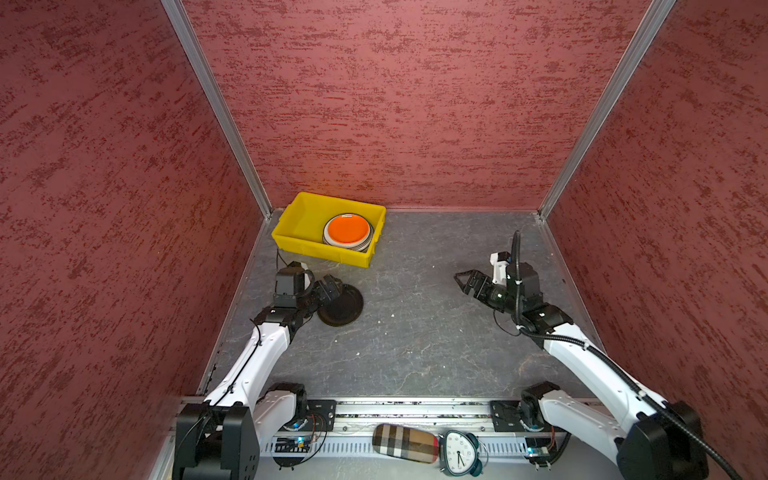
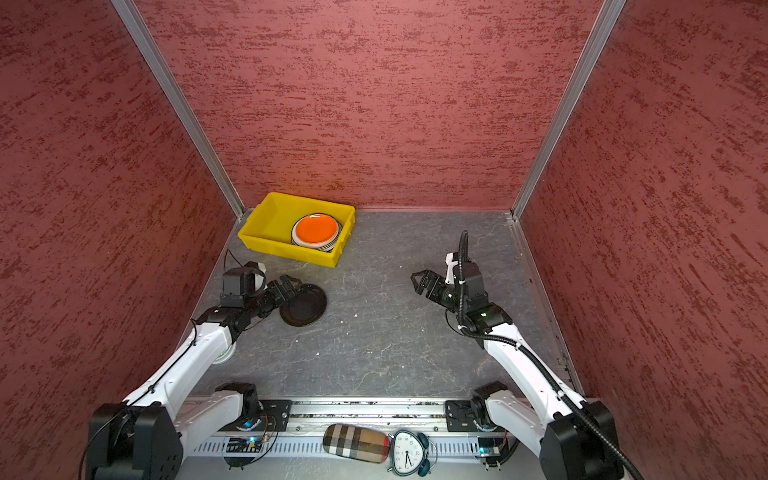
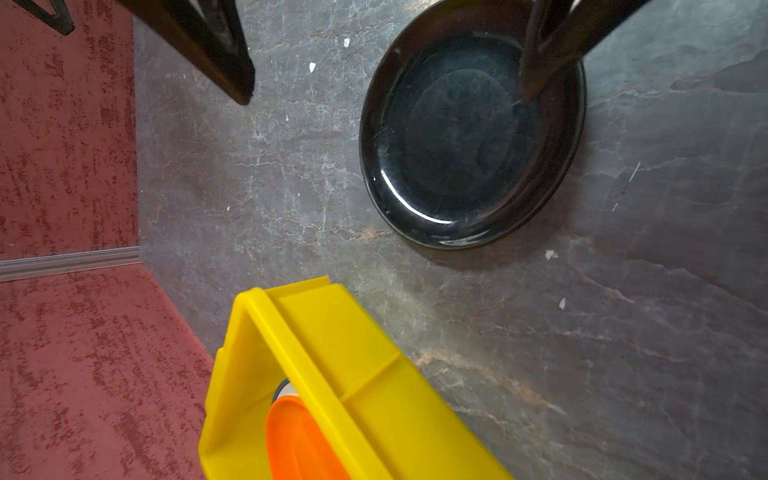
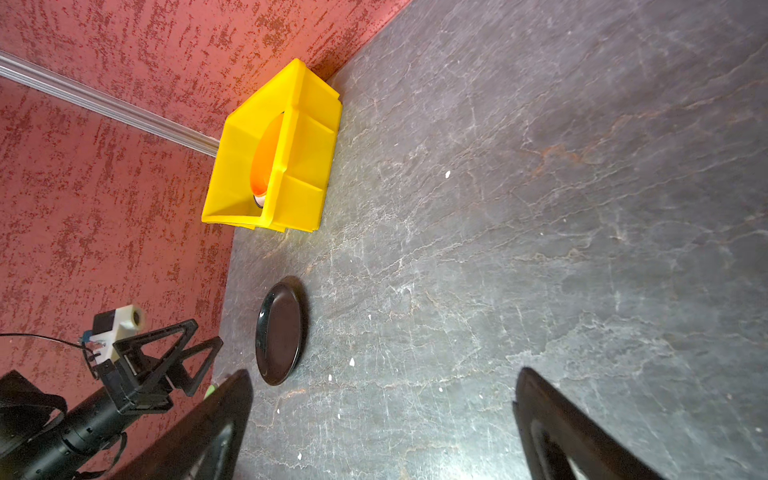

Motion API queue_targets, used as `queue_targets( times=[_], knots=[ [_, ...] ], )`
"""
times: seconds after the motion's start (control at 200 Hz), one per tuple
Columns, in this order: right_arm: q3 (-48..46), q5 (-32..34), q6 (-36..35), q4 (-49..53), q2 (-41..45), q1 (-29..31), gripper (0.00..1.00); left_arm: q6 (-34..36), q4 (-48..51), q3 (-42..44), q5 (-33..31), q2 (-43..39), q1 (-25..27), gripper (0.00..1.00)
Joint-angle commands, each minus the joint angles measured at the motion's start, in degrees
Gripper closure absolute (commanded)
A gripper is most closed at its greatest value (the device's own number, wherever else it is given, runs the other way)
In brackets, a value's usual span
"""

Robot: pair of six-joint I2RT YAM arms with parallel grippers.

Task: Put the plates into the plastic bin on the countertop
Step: 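Move the open left gripper from the bin down to the black plate, then close the left gripper on the black plate rim and tilt it upright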

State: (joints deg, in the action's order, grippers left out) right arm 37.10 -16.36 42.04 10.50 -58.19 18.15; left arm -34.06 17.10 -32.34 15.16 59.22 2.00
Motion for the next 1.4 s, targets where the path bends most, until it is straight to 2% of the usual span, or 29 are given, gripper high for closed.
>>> queue_targets(
  times=[0.0, 0.346, 0.606, 0.827, 1.087, 1.227, 1.393],
  knots=[
    [-1.05, -1.10, 1.45, -1.60, 0.70, -0.58, 0.01, -1.39, -1.25, 2.05, -0.02, -0.07, -0.74, 0.00],
    [-1.74, -5.45, 2.63, -4.88, -0.09, -0.70, 0.01, -1.75, -3.31, 4.91, 0.31, 2.93, -1.47, 0.00],
    [-2.24, -6.21, 3.93, -6.28, -1.98, -0.75, 0.01, -2.59, -6.97, 6.79, 3.86, 5.73, -3.75, 0.00],
    [-2.15, -6.08, 4.15, -6.89, -2.95, -0.84, 0.01, -2.78, -8.51, 8.53, 4.22, 6.21, -5.13, 0.00],
    [-2.04, -6.66, 4.31, -7.37, -4.21, -1.01, 0.01, -4.11, -13.92, 9.99, 7.19, 12.74, -6.81, 0.17],
    [-2.38, -6.43, 4.29, -7.34, -3.86, -1.15, 0.01, -2.80, -14.99, 9.55, 5.64, 16.14, -6.09, 0.43],
    [-2.47, -6.31, 4.26, -7.16, -3.94, -1.28, 0.01, -2.54, -15.19, 9.40, 3.92, 17.63, -5.28, 0.56]
  ],
)
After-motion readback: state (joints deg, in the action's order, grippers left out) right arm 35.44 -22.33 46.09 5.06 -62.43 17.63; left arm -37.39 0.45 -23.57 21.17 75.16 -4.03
